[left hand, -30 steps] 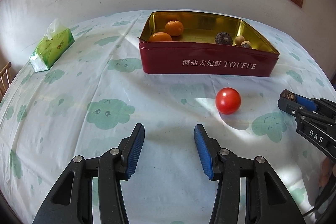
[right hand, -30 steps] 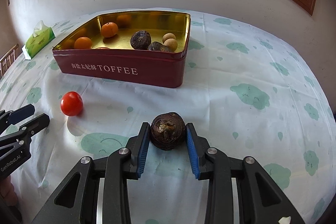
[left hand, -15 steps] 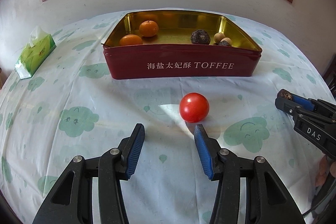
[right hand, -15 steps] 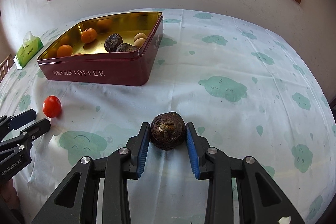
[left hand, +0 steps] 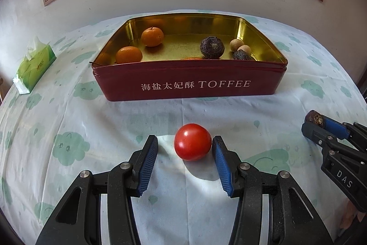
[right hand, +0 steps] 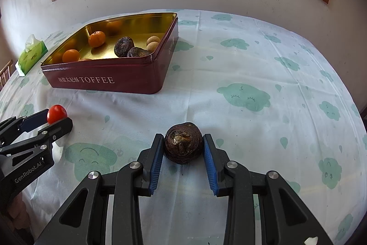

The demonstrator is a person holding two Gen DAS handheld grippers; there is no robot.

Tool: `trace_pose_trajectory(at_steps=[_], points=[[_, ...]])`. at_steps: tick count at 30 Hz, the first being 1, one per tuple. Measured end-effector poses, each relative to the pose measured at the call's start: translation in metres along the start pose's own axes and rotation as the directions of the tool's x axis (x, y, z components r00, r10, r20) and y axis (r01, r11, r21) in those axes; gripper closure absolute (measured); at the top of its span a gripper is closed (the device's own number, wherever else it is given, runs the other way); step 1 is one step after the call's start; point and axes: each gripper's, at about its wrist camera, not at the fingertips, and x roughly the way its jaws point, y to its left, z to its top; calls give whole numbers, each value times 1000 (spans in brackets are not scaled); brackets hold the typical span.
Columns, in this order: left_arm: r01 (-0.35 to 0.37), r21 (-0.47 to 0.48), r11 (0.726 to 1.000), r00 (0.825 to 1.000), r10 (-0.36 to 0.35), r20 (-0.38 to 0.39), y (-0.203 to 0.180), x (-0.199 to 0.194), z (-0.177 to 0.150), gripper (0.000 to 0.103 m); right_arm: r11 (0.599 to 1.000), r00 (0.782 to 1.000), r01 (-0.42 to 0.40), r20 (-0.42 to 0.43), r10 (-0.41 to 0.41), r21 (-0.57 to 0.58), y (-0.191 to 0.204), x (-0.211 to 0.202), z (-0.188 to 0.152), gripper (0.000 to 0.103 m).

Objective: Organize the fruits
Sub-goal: 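Grasp the red tomato with the left gripper while the right gripper holds the brown fruit, then carry the tomato and brown fruit over the tin with both grippers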

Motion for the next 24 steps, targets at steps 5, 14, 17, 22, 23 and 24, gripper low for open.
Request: trace_pose_trajectory(at_steps=[5,14,17,22,23,24], points=[[16,1,1000,1000,-16,3,0,1,2,66,1000,1000,0,0,0,0,0,0,0,71],[20,9,1000,1000,-21,6,-3,1,3,72,1000,1000,1,1,-1,-1,0,0,0,71],[17,-3,1000,1000,-17,6,0,-1,2,72,1000,1000,1,1,-1,-1,0,0,0,71],[1,-15,1000,1000,-1,10,5,-4,-2,72,1000,1000,3,1,-3,-2,1,0,0,71],[-3,-18,1000,1000,4,13,6,-6,-3,72,1000,1000,3,1,-3,-2,1,0,0,71],[-6,-21,1000,1000,7,14,7,-7,-4,72,1000,1000,3,1,-3,-3,1,0,0,71]])
